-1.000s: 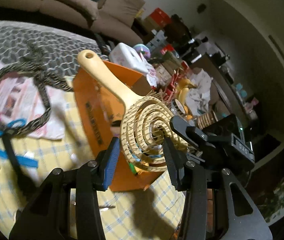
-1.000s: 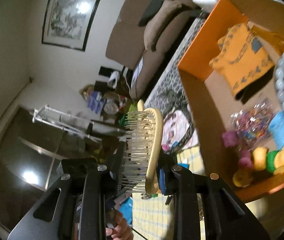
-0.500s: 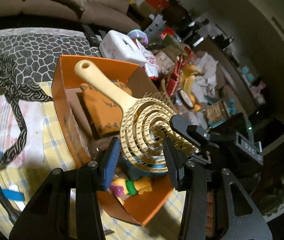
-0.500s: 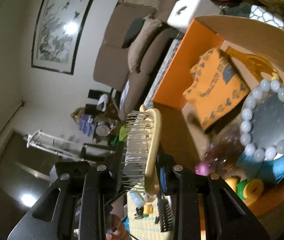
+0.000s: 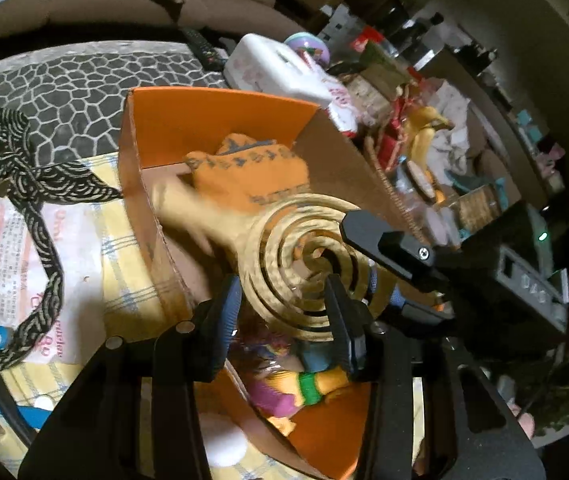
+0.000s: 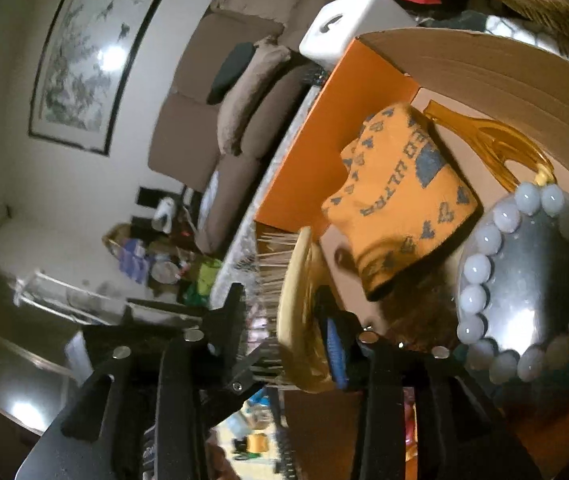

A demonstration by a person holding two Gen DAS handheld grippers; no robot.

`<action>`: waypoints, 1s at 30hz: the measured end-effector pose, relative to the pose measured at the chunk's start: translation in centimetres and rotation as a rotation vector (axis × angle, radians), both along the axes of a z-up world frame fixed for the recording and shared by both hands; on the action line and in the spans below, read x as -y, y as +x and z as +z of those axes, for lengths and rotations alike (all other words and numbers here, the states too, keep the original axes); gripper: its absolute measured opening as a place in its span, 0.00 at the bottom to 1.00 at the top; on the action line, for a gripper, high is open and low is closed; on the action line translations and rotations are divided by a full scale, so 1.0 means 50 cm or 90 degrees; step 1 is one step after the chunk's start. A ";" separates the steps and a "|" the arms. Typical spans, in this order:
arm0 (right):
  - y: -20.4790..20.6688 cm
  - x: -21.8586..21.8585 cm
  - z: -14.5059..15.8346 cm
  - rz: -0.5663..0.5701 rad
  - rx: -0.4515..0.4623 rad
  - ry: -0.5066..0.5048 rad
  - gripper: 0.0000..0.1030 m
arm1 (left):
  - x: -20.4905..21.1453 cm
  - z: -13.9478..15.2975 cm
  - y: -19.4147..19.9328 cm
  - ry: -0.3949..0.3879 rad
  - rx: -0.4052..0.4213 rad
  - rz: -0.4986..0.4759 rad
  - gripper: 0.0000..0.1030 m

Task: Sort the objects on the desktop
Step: 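Lower the hairbrush into the box and open the right tool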

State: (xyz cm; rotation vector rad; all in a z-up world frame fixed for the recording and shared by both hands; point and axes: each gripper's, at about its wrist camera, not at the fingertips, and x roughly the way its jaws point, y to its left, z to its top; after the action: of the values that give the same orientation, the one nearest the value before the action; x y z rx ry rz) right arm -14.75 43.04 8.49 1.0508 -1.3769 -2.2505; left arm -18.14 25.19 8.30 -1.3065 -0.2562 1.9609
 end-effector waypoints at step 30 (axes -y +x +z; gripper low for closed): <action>0.040 0.070 0.119 0.043 -0.055 0.363 0.63 | 0.083 0.051 0.062 -0.045 -0.057 0.028 0.45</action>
State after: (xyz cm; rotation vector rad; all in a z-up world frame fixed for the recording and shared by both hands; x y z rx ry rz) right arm -12.74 39.53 14.44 1.1173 -0.6571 -2.6672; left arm -15.04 21.05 10.85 -1.2626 -0.1757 2.0771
